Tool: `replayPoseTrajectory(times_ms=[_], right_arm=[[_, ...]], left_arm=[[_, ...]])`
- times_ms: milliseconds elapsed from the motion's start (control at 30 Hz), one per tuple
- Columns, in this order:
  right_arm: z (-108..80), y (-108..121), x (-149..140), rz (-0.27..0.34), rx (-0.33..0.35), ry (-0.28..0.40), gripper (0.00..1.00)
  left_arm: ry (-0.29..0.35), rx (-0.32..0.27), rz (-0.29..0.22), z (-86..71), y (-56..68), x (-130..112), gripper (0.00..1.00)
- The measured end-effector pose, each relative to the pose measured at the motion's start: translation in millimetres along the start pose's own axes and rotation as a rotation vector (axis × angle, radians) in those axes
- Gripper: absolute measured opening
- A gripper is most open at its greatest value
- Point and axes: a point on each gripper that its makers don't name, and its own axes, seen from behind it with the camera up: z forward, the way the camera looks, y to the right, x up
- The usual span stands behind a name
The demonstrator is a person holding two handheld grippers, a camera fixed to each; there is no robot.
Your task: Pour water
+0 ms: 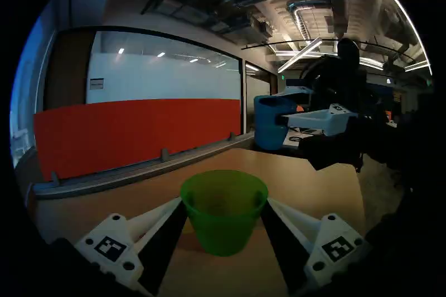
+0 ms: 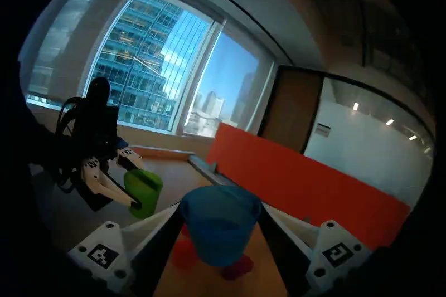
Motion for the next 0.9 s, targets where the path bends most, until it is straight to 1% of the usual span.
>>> replayPoseTrajectory(times_ms=[300,900], right_arm=[[10.1,-1,10,-0.098,0.015,-0.009,0.92],[34.9,3,25,-0.243,0.03,-0.015,0.92]], left_arm=[[-0.003,-0.008,0.001,3.7,3.1,-4,0.85],[-0.01,-0.023,0.002,9.8,6.1,-9,0.85]])
